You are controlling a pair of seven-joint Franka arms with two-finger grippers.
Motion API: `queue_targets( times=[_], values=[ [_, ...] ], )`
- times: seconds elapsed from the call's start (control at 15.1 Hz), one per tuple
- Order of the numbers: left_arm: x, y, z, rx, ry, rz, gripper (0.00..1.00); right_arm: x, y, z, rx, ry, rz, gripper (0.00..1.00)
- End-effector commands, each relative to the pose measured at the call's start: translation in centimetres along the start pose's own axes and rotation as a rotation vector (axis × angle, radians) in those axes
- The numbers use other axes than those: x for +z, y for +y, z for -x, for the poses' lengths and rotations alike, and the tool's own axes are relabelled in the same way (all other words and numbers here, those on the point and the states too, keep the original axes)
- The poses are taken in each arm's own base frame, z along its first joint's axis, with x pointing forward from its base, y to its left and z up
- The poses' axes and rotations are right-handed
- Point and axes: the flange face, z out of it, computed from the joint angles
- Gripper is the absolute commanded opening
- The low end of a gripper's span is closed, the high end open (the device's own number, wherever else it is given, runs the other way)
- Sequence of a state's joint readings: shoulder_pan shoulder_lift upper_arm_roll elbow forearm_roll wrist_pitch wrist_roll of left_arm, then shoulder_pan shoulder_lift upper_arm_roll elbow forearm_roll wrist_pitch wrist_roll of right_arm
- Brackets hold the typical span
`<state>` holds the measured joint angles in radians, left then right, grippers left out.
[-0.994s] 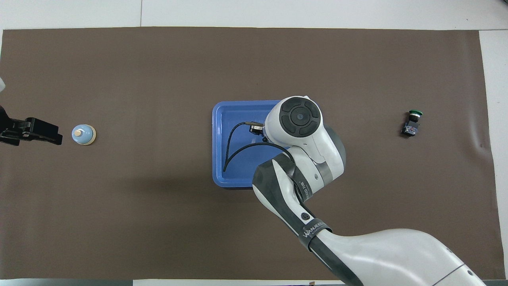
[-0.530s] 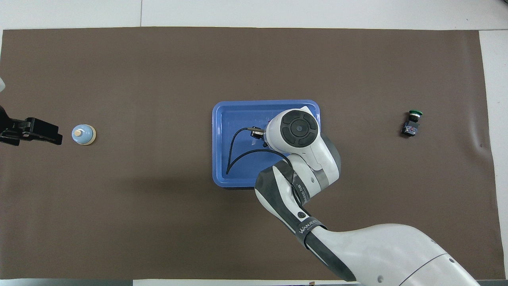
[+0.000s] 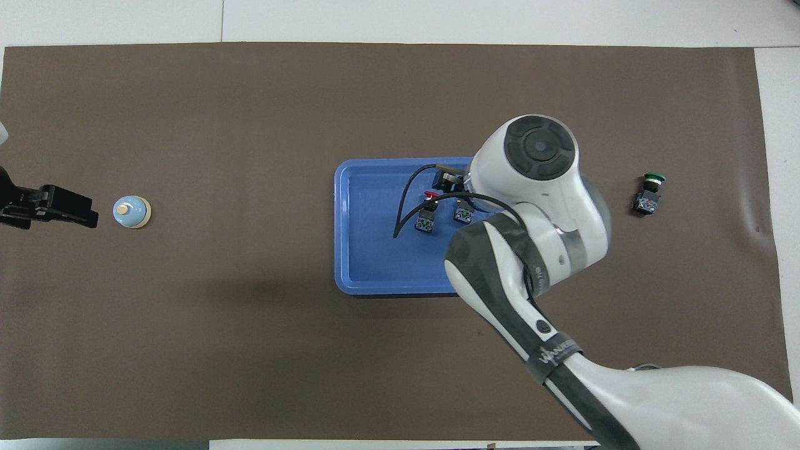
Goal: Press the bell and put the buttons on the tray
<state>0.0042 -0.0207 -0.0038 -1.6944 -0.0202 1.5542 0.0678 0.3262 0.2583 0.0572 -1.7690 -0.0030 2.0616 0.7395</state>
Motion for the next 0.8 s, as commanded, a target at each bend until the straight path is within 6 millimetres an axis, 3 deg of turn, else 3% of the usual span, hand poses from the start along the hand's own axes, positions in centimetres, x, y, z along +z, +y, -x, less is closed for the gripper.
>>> queue_targets(
  times=[0.0, 0.13, 0.33, 0.6, 0.73],
  values=[
    [-0.2, 0.0, 0.5, -0.011, 0.004, 0.000, 1.00, -1.7, 7.2, -4.2, -0.030, -0.019, 0.035, 1.00],
    [-0.2, 0.0, 0.5, -0.011, 0.004, 0.000, 1.00, -1.1, 13.3, -7.2, -0.049, -0.035, 0.045, 1.00],
    [-0.2, 0.0, 0.5, -0.011, 0.004, 0.000, 1.00, 1.3, 21.2, -8.8, -0.059, -0.014, 0.069, 1.00],
    [-0.2, 0.0, 0.5, -0.011, 0.004, 0.000, 1.00, 5.9, 27.4, -7.4, -0.002, 0.044, 0.091, 1.00],
    [-0.2, -0.1, 0.5, -0.012, 0.004, 0.000, 1.00, 6.9, 29.9, -7.9, 0.018, 0.063, 0.105, 1.00]
  ],
)
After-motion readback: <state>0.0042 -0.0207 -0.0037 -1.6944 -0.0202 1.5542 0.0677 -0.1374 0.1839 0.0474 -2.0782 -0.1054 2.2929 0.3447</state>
